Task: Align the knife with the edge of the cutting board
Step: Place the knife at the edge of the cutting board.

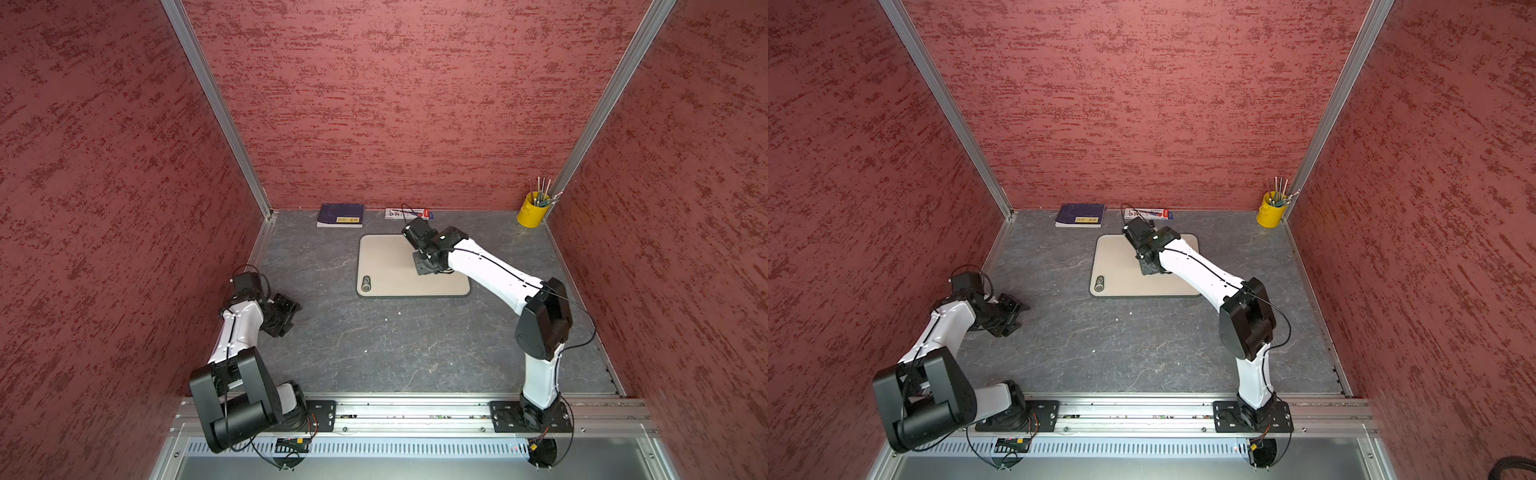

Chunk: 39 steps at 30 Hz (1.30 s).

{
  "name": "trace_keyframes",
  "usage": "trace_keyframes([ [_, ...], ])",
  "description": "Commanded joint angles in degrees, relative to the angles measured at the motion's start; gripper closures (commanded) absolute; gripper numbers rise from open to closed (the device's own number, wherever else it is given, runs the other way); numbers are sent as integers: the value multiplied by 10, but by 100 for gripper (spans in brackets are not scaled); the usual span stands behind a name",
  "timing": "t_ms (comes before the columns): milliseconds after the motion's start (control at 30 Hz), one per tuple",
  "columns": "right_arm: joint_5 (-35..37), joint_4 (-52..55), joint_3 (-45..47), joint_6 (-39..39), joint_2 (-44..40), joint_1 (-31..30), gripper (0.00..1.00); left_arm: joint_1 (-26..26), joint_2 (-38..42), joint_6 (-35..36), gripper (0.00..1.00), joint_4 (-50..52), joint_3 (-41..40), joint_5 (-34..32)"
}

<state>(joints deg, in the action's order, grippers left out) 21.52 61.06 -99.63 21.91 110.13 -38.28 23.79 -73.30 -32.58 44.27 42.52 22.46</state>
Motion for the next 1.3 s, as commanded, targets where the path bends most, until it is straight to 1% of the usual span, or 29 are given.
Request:
trace_keyframes([
  [0,40,74,75,73,-31,-7,100,-19,-18,12,42,11,16,3],
  [67,27,82,116,110,-41,-7,100,-29,-33,15,42,18,25,-1],
  [133,-5,77,150,135,-44,-8,100,-37,-45,21,42,27,38,-7],
  [200,-20,59,177,156,-56,-10,100,-47,-53,26,42,35,49,-14],
  [300,-47,-2,215,154,-80,-9,100,-54,-60,32,42,48,60,-23],
  [400,-48,-28,209,128,-88,-9,100,-58,-56,31,41,48,58,-25],
  [500,-41,-24,202,125,-76,-9,100,-68,-60,30,41,45,56,-30],
  [633,26,31,191,148,-29,-13,100,-80,-79,31,41,46,56,-34],
  [767,109,63,197,171,-10,-25,100,-89,-83,31,40,44,56,-37],
  [833,137,82,199,184,0,-29,100,-92,-85,30,40,47,56,-38],
  [1067,172,110,215,206,17,-48,100,-101,-89,29,40,51,60,-43],
  [1267,170,90,238,204,26,-56,100,-110,-88,28,39,50,58,-49],
])
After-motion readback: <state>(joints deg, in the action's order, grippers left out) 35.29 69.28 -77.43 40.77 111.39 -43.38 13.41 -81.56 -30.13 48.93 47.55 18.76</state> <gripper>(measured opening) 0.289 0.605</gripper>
